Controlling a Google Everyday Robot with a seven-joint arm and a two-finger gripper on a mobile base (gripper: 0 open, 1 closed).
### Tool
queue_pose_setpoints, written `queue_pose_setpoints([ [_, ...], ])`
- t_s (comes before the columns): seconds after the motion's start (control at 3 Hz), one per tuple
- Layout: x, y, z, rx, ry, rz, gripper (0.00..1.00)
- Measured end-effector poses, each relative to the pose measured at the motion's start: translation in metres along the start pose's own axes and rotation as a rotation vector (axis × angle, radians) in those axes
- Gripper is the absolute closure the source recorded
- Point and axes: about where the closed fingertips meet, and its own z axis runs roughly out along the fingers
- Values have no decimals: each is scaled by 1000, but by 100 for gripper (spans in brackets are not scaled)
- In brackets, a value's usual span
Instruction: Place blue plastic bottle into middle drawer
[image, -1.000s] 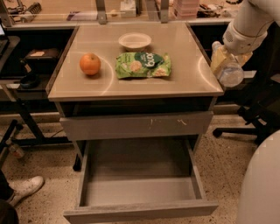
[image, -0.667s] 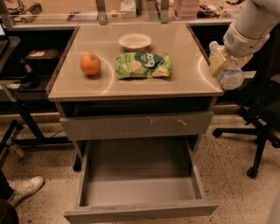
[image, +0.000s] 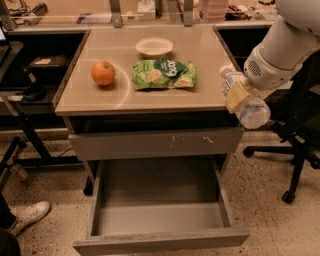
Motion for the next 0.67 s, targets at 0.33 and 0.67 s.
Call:
queue_pose_setpoints([
  [0.33,0,0,0,0,0,0,100],
  [0.67,6,15,4,-24,1,2,100],
])
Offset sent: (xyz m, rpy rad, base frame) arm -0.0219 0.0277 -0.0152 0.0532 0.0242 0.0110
